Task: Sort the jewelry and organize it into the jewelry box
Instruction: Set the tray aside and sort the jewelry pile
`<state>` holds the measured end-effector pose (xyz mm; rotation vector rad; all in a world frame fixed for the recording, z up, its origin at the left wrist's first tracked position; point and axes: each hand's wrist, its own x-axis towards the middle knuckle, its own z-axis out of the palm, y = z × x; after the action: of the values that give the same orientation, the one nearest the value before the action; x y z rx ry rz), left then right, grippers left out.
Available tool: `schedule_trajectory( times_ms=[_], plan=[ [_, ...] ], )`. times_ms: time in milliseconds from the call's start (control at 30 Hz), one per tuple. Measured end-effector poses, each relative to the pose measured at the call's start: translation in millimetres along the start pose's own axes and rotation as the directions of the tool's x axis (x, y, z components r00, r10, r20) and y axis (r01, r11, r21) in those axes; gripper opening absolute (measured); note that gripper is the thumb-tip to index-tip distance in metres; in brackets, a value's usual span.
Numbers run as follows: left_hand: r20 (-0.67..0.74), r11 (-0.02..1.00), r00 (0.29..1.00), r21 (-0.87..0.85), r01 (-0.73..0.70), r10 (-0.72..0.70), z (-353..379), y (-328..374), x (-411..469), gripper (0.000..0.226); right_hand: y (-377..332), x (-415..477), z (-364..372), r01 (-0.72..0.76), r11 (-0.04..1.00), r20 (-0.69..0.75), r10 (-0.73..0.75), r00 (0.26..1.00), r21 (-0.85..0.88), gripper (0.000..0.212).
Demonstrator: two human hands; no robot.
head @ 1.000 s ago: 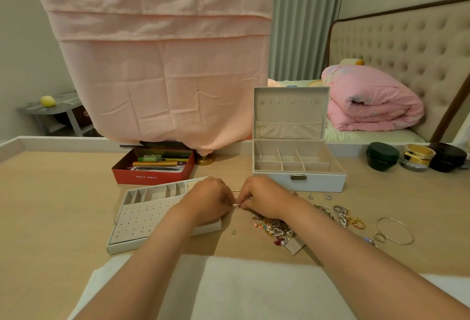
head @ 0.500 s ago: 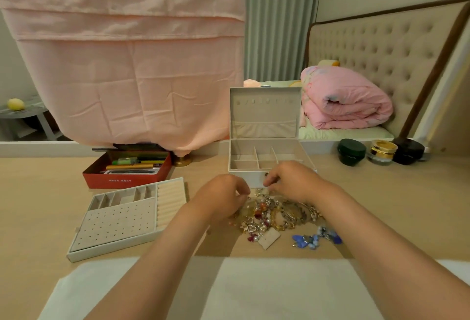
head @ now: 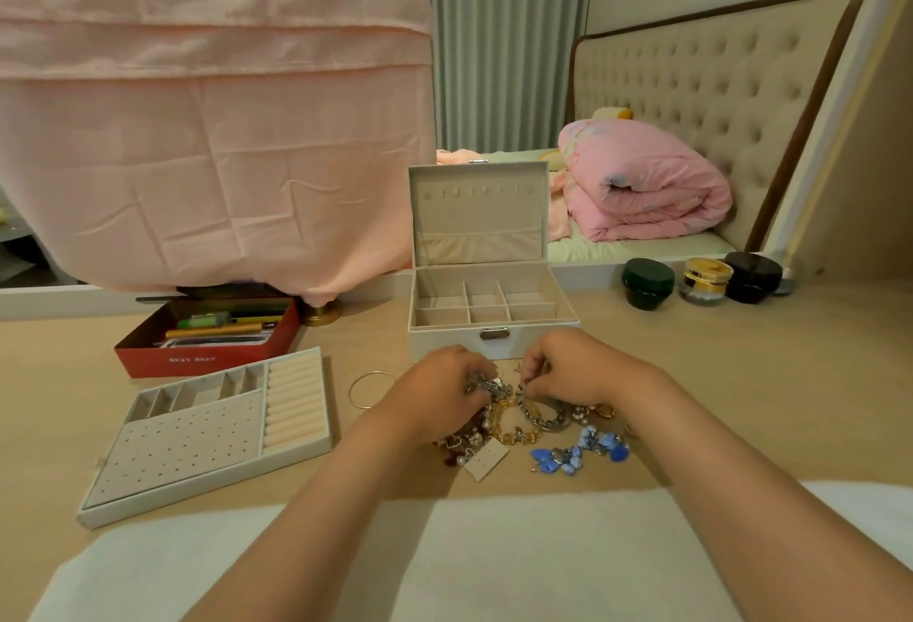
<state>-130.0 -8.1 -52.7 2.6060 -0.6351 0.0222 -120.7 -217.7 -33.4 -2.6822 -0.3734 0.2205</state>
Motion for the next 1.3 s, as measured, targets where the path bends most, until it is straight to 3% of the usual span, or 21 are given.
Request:
schedule_trajectory(
  times_ms=[167,267,367,500,600,733,867,967,1067,1133,1300],
  plan=[
    [0.007,0.977,0.999,-0.209,0.048,-0.047,-3,7,-3,0.03,-12,-3,-19,0.06,0.998,-0.067,-0.058,0.996,0.033,0.009],
    [-0.021,0.95,0.996,-0.304,0.074,-0.085,-12,6,-7,0.022,-28,1,-24,0.108,0.983,-0.108,-0.093,0.99,0.148,0.01],
    [-0.089,0.976,0.983,-0.159,0.146,-0.161,-31,-16,-18,0.023,-53,10,-16,0.153,0.945,-0.142,-0.116,0.983,0.289,0.012],
    [0.011,0.906,0.944,0.285,0.313,-0.329,-57,-59,-47,0.038,-93,23,9,0.162,0.907,-0.086,-0.139,0.987,0.388,0.017],
    [0.066,0.892,0.934,0.328,0.312,-0.351,-63,-85,-71,0.044,-120,37,34,0.173,0.922,-0.003,-0.183,0.983,0.347,0.018],
    [0.027,0.88,0.944,0.371,0.296,-0.329,-68,-100,-89,0.048,-139,51,60,0.15,0.942,0.052,-0.174,0.983,0.302,0.017],
    [0.014,0.801,0.932,0.516,0.303,-0.361,-79,-106,-96,0.053,-149,60,72,0.106,0.943,0.048,-0.128,0.991,0.317,0.019],
    [-0.016,0.864,0.961,0.434,0.254,-0.275,-74,-104,-88,0.052,-150,64,71,0.107,0.926,-0.002,-0.114,0.994,0.362,0.02],
    [0.062,0.96,0.981,0.228,0.163,-0.182,-58,-98,-77,0.04,-144,65,63,0.092,0.919,-0.053,-0.078,0.996,0.384,0.021],
    [0.06,0.971,0.987,0.199,0.132,-0.146,-49,-99,-71,0.037,-137,66,59,0.075,0.92,-0.054,-0.059,0.997,0.384,0.021],
    [-0.058,0.919,0.957,0.266,0.29,-0.286,-44,-119,-64,0.037,-134,70,65,0.089,0.926,-0.012,-0.091,0.996,0.368,0.021]
  ],
)
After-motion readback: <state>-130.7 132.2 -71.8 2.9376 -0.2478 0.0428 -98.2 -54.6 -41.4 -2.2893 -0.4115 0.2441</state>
